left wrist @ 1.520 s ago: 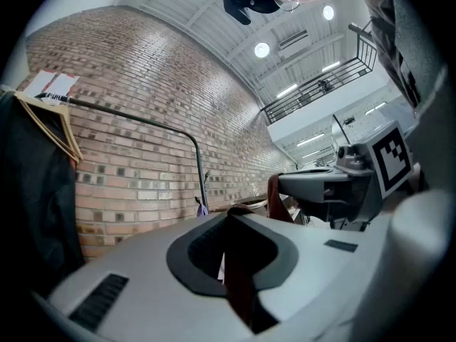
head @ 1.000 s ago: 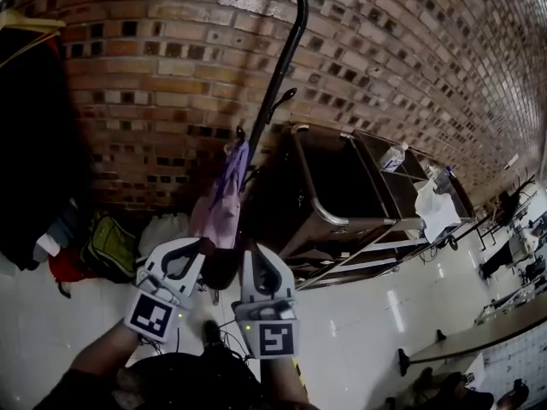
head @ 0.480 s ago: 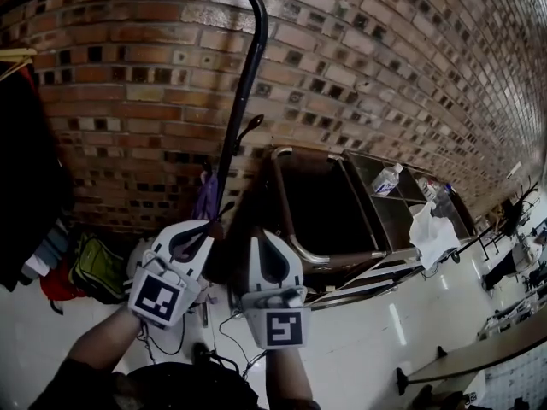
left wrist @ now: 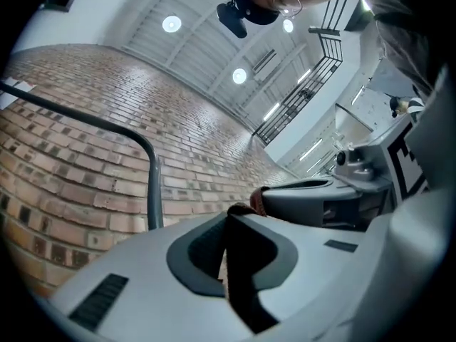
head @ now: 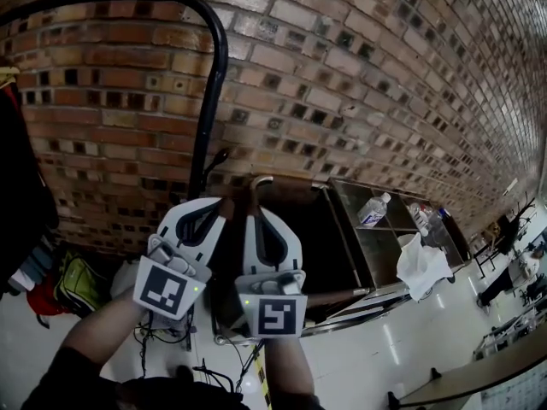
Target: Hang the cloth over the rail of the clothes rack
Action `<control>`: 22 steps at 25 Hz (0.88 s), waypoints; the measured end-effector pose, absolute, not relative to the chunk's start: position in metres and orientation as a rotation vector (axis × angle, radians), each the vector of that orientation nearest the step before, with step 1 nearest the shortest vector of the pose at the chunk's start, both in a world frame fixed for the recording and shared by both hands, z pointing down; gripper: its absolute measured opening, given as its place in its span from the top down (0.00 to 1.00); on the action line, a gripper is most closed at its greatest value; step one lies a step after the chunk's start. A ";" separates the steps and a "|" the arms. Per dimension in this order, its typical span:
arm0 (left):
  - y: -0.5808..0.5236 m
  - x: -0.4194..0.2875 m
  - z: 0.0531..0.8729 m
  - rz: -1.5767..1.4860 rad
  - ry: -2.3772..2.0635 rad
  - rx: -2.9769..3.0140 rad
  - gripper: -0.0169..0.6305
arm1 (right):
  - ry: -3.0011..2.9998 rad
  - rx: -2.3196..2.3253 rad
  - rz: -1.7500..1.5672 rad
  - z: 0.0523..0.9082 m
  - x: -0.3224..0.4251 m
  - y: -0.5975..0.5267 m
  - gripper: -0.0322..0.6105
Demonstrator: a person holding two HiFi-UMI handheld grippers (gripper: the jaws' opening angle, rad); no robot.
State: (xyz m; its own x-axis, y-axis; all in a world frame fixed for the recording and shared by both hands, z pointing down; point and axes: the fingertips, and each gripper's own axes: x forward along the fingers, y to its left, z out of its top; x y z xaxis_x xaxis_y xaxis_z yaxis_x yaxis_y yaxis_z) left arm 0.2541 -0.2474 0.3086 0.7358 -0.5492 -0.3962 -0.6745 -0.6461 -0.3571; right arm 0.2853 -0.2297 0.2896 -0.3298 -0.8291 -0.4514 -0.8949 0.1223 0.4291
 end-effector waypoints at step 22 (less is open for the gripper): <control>-0.320 0.336 0.108 0.685 0.712 -2.286 0.92 | 1.982 -1.780 1.206 0.119 0.367 -0.316 0.89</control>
